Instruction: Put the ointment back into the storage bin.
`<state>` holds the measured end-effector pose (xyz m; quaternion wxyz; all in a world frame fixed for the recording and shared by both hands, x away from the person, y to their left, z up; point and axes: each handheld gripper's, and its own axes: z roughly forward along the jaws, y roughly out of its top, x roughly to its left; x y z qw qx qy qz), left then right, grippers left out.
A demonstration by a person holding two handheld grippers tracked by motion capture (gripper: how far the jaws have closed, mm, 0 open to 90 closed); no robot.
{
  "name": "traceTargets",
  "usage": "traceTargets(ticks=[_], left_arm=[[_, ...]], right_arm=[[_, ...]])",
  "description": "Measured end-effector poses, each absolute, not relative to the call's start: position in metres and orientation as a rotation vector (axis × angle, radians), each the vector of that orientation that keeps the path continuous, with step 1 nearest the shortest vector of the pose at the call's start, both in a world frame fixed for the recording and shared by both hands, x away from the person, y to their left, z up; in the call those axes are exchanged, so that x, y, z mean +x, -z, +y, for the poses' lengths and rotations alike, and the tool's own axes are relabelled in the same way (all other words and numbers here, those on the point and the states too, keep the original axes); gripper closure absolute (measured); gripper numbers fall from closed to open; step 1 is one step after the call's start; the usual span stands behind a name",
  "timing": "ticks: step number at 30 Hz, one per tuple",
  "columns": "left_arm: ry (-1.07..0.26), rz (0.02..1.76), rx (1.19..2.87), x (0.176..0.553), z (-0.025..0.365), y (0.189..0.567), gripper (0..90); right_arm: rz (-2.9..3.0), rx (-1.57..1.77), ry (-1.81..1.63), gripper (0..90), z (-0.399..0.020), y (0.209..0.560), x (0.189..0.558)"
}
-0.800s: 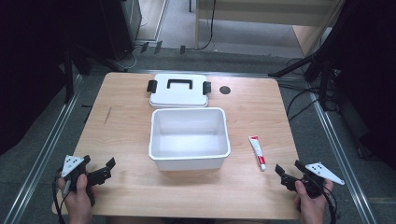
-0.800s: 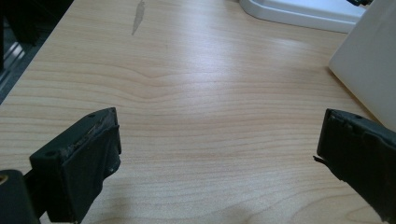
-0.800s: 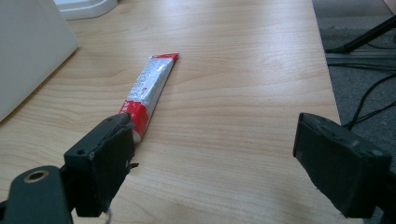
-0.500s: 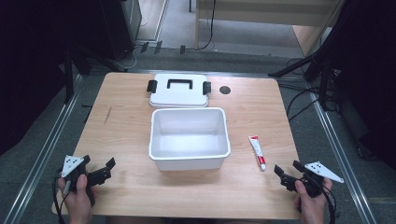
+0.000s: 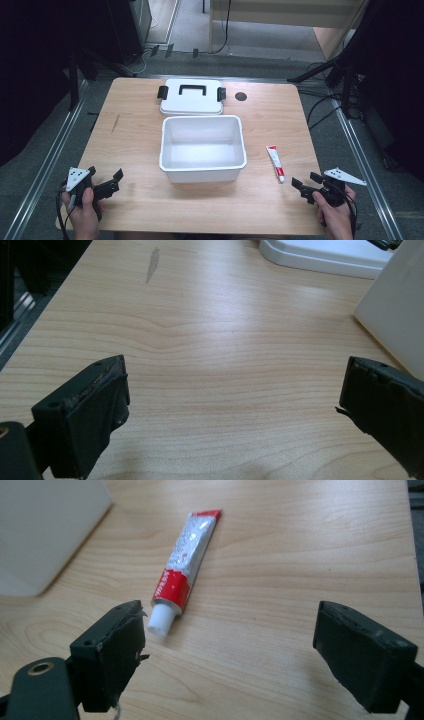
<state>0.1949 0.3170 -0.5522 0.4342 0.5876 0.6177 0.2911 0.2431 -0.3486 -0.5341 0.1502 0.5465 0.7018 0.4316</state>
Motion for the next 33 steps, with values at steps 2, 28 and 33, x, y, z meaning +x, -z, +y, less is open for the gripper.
traceTargets(ticks=[2,28,33], left_arm=[[-0.726,1.537,1.466,0.195,0.317,0.552,0.1],[-0.700,1.546,1.447,0.195,0.319,0.553,0.1],[-0.698,1.546,1.446,0.195,0.320,0.553,0.1]], right_arm=[[2.052,1.577,-1.184,13.5,-0.346,0.533,0.247],[2.507,1.692,-0.257,26.0,-0.291,0.489,0.317],[2.524,1.744,-0.224,38.3,-0.279,0.483,0.329]])
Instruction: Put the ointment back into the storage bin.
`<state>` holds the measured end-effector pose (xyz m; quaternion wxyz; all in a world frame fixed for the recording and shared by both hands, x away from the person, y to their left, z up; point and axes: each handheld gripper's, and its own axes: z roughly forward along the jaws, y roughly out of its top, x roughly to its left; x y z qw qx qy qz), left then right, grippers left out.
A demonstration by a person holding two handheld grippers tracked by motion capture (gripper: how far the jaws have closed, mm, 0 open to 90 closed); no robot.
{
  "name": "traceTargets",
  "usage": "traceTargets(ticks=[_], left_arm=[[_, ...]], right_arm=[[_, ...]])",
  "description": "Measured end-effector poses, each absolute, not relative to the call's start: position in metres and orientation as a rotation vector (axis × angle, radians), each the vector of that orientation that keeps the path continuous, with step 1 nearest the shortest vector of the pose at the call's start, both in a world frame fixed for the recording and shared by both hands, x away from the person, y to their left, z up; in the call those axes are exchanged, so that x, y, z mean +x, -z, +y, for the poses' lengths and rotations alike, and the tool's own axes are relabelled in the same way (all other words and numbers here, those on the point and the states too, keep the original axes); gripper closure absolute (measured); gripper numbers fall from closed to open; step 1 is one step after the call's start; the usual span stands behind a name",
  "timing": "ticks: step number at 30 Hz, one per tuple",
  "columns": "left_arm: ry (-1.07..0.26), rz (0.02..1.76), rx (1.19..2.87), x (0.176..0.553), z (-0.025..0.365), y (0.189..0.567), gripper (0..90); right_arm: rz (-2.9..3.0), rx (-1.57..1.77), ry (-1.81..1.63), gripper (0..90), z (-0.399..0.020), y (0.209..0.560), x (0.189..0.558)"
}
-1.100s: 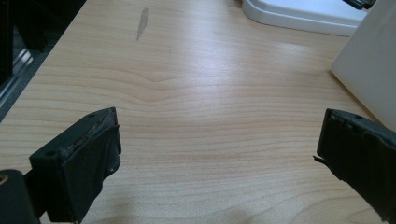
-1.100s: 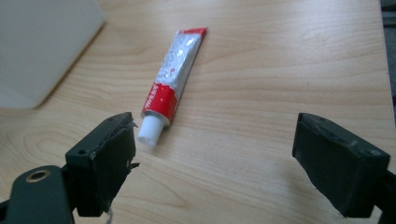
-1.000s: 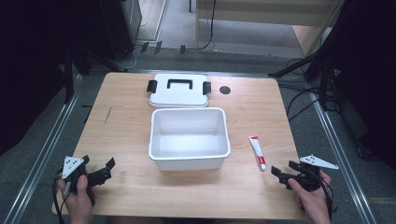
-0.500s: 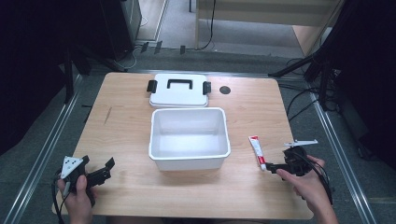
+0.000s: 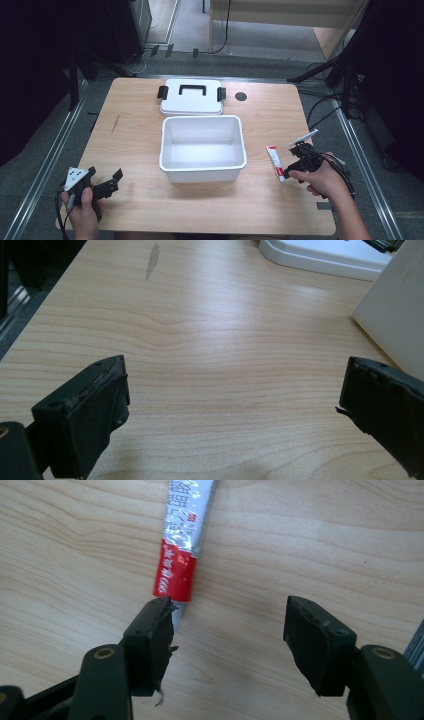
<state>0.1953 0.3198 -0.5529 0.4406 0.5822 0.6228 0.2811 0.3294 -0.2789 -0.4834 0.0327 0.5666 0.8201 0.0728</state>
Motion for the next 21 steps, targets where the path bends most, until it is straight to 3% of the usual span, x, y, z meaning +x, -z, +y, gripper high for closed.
traceTargets(ticks=[21], left_arm=[[-0.673,1.550,1.453,0.197,0.321,0.553,0.1]], right_arm=[[2.525,1.865,-0.050,55.1,-0.238,0.492,0.362]])
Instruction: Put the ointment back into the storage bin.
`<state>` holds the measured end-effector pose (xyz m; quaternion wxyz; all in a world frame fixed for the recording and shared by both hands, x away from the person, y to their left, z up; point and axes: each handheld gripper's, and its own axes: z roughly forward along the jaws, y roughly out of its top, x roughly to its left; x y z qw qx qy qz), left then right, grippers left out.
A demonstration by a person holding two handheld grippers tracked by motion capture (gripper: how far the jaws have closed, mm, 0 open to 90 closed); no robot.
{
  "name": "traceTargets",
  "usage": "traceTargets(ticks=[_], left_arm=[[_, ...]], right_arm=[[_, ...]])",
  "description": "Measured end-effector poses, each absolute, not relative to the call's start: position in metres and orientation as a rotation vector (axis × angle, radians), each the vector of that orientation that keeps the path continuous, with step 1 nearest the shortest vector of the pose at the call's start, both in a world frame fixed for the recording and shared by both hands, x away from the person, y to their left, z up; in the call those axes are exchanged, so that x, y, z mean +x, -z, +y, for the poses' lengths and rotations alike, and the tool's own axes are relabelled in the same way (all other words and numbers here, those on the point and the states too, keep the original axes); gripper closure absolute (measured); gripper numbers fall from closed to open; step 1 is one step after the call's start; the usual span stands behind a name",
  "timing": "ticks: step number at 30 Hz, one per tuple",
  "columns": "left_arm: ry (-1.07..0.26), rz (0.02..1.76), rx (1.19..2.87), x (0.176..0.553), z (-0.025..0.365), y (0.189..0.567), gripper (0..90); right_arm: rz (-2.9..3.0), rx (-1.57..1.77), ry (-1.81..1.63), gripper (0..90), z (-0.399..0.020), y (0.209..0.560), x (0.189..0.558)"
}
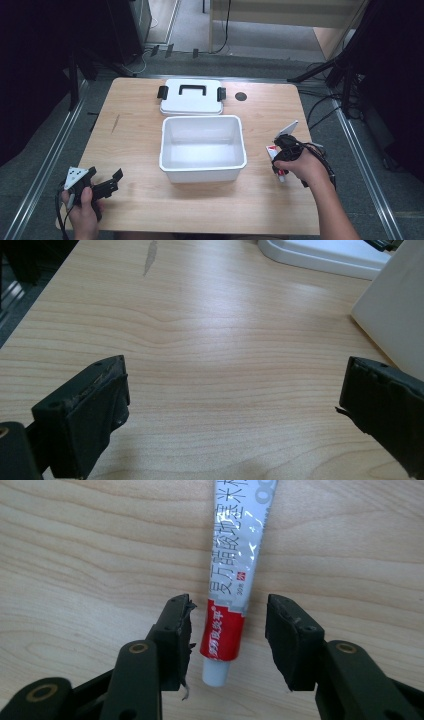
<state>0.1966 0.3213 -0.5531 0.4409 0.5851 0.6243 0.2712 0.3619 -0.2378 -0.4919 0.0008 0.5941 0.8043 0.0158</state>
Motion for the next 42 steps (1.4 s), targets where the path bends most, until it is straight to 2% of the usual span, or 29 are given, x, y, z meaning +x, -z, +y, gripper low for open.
traceTargets(ticks=[15,24,42], left_arm=[[-0.678,1.548,1.455,0.196,0.321,0.553,0.1],[-0.677,1.549,1.454,0.196,0.320,0.553,0.1],[-0.673,1.548,1.453,0.196,0.321,0.553,0.1]], right_arm=[[2.533,1.903,0.046,69.0,-0.230,0.504,0.375],[2.528,1.885,0.067,72.3,-0.228,0.503,0.380],[2.570,1.805,-0.032,72.6,-0.213,0.452,0.384]])
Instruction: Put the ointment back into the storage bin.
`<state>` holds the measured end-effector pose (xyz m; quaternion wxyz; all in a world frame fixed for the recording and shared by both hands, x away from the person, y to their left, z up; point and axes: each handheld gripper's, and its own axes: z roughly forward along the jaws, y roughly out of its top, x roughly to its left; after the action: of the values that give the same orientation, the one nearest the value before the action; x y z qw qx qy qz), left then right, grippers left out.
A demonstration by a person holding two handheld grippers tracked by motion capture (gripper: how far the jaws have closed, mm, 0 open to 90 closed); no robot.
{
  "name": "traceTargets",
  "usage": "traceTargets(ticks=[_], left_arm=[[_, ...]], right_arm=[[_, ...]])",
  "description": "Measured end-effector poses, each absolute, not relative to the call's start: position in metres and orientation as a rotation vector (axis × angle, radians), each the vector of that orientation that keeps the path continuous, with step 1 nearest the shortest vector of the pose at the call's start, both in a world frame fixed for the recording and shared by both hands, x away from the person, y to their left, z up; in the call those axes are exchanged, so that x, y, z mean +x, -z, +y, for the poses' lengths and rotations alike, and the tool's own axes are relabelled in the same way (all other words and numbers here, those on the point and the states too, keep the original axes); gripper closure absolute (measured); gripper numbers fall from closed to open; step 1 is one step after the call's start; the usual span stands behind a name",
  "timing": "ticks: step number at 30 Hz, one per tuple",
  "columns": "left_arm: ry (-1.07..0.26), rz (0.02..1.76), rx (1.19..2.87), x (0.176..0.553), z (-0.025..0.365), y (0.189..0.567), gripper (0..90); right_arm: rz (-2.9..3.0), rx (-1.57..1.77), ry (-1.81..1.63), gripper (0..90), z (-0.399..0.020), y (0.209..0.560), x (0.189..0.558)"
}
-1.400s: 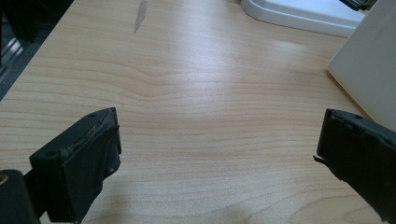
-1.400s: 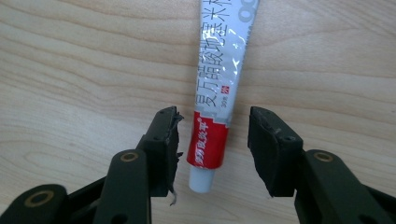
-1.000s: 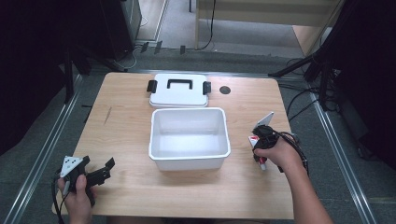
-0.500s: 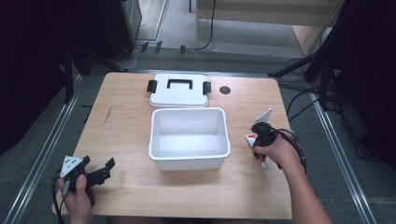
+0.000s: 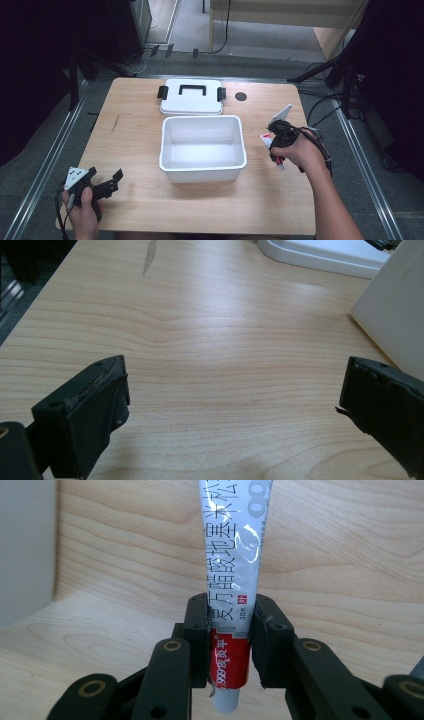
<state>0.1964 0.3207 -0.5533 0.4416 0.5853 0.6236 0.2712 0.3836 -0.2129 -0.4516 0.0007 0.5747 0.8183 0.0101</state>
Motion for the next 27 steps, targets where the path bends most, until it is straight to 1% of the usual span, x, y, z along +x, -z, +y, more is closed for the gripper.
traceTargets(ticks=[12,27], left_arm=[[-0.667,1.550,1.454,0.196,0.321,0.553,0.1],[-0.671,1.549,1.452,0.197,0.321,0.553,0.1]], right_arm=[[2.605,1.714,-0.076,72.6,-0.186,0.415,0.391],[2.623,1.668,-0.143,72.6,-0.170,0.375,0.400]])
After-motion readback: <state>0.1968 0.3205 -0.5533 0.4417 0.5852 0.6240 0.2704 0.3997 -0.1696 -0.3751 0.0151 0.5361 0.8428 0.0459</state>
